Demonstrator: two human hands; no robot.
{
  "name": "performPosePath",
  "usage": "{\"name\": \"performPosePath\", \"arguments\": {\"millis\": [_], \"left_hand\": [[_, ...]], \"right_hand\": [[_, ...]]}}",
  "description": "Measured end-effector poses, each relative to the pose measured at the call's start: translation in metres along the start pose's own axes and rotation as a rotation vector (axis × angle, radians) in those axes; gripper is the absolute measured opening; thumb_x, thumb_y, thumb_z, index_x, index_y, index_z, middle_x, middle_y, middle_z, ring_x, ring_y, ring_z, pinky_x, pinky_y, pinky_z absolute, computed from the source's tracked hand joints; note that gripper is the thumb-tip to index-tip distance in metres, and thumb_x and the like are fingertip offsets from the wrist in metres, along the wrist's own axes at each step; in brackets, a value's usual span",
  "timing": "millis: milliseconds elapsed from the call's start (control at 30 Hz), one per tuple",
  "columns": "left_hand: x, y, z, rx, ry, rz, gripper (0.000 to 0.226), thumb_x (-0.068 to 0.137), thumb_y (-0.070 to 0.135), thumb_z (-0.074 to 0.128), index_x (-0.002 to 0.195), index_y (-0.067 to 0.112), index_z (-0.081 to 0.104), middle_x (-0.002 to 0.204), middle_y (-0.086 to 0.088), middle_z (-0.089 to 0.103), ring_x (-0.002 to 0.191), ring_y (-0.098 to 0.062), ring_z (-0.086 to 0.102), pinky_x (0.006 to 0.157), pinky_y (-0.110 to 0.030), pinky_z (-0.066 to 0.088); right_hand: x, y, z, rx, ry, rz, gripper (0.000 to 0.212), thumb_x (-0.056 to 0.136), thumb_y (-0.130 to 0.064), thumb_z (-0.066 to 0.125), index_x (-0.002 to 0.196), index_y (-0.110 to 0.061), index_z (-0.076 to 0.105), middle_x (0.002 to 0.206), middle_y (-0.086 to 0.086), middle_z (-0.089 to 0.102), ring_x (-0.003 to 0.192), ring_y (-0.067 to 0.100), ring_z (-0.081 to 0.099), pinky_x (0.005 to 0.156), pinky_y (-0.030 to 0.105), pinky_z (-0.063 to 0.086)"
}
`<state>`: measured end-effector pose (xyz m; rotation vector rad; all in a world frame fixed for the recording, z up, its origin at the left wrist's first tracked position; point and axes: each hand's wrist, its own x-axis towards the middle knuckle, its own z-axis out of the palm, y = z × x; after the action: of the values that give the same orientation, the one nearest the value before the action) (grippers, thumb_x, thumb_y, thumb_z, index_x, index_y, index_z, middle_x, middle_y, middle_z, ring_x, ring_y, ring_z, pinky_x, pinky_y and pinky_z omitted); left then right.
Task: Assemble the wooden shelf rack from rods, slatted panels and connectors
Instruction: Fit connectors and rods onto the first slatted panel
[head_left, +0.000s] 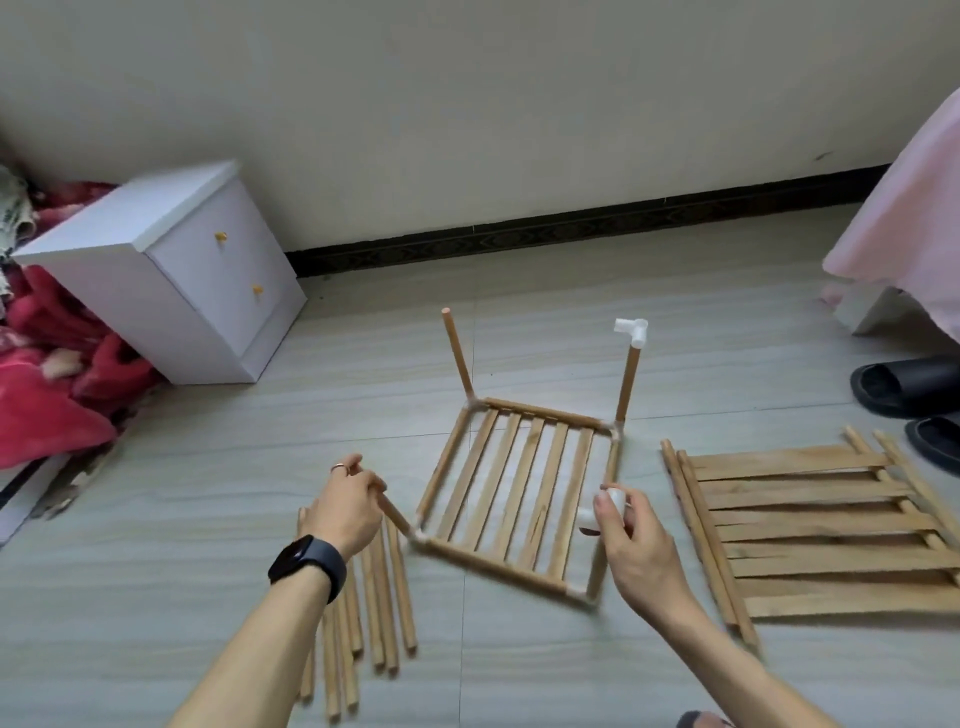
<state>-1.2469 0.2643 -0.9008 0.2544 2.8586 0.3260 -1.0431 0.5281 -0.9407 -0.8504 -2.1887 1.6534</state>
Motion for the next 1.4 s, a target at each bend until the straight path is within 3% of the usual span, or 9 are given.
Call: {"name": "performPosePath", "arguments": {"millis": [100,167,400,633,900,1033,1200,1300,1400], "left_hand": [[-0.014,-0.004,0.004,-0.033,0.095,0.065,0.037,0.097,0.005,0.046,0.116,0.028,0.068,0.132,0.001,0.059,0.114,-0.023,0.061,0.098,-0.039,0.050],[-0.027,0.001,0.005,-0.142,0.075,0.082,0.033,0.095,0.003,0.056,0.105,0.028,0.075,0.112,0.003,0.070,0.103,-0.016,0.066,0.088,-0.026,0.051],[-0.087,0.051,0.020,-0.387,-0.123,0.229,0.024,0.088,0.030,0.078,0.112,0.025,0.077,0.098,0.017,0.073,0.091,0.007,0.065,0.086,-0.015,0.053],[-0.083,0.130,0.033,-0.561,-0.268,0.374,0.035,0.102,0.037,0.054,0.135,0.029,0.062,0.129,0.011,0.067,0.123,-0.006,0.058,0.108,-0.033,0.046],[-0.018,0.036,0.023,0.059,0.252,-0.090,0.059,0.097,0.041,0.053,0.152,0.029,0.036,0.166,-0.013,0.011,0.153,-0.033,0.005,0.121,-0.054,0.009],[-0.011,-0.005,0.029,-0.274,0.154,-0.222,0.050,0.105,0.025,0.040,0.154,0.018,0.029,0.149,-0.026,0.042,0.136,-0.044,0.040,0.114,-0.049,0.031],[-0.016,0.011,0.030,-0.546,0.162,-0.135,0.034,0.109,0.022,0.035,0.137,0.015,0.052,0.102,-0.002,0.065,0.093,-0.017,0.066,0.077,-0.021,0.042],[-0.027,0.031,0.035,-0.541,0.106,-0.017,0.032,0.108,0.023,0.040,0.133,0.015,0.058,0.104,0.001,0.066,0.099,-0.018,0.065,0.085,-0.030,0.049],[-0.046,0.038,0.048,-0.544,0.110,0.087,0.028,0.107,0.029,0.046,0.127,0.019,0.062,0.111,0.003,0.068,0.107,-0.015,0.062,0.092,-0.033,0.051]], "right_hand": [[0.025,0.001,-0.012,-0.078,0.130,-0.022,0.031,0.108,-0.042,0.038,0.104,-0.019,0.059,0.087,-0.014,0.060,0.089,-0.012,0.059,0.073,0.010,0.042],[0.049,-0.002,-0.024,-0.097,0.208,-0.012,0.039,0.109,-0.040,0.039,0.100,-0.011,0.063,0.092,-0.002,0.067,0.098,0.004,0.063,0.081,0.022,0.045],[0.109,-0.030,-0.049,0.031,0.301,0.334,0.088,0.097,-0.074,0.033,0.159,-0.013,0.022,0.155,0.014,0.046,0.143,0.038,0.040,0.114,0.047,0.034],[0.009,0.004,-0.003,0.136,-0.144,0.169,0.044,0.102,-0.062,0.037,0.127,-0.032,0.057,0.119,-0.011,0.071,0.124,0.012,0.058,0.110,0.045,0.041],[0.015,0.007,-0.004,-0.024,-0.150,-0.016,0.057,0.091,-0.068,0.048,0.136,-0.035,0.052,0.133,-0.016,0.054,0.121,0.007,0.053,0.102,0.030,0.047],[0.037,0.009,-0.002,-0.201,-0.113,-0.098,0.023,0.106,-0.047,0.044,0.106,-0.032,0.061,0.095,-0.008,0.070,0.095,0.013,0.065,0.077,0.027,0.050],[0.055,0.015,-0.020,-0.270,0.054,-0.102,0.026,0.109,-0.033,0.041,0.098,-0.025,0.063,0.087,-0.011,0.067,0.091,0.022,0.059,0.085,0.035,0.044],[0.059,0.026,-0.043,-0.256,0.131,-0.007,0.031,0.109,-0.035,0.035,0.097,-0.023,0.061,0.100,-0.002,0.068,0.116,0.030,0.058,0.095,0.043,0.045],[0.052,0.036,-0.063,-0.250,0.182,0.054,0.035,0.109,-0.034,0.031,0.098,-0.018,0.060,0.096,0.000,0.063,0.099,0.032,0.060,0.080,0.037,0.037]]}}
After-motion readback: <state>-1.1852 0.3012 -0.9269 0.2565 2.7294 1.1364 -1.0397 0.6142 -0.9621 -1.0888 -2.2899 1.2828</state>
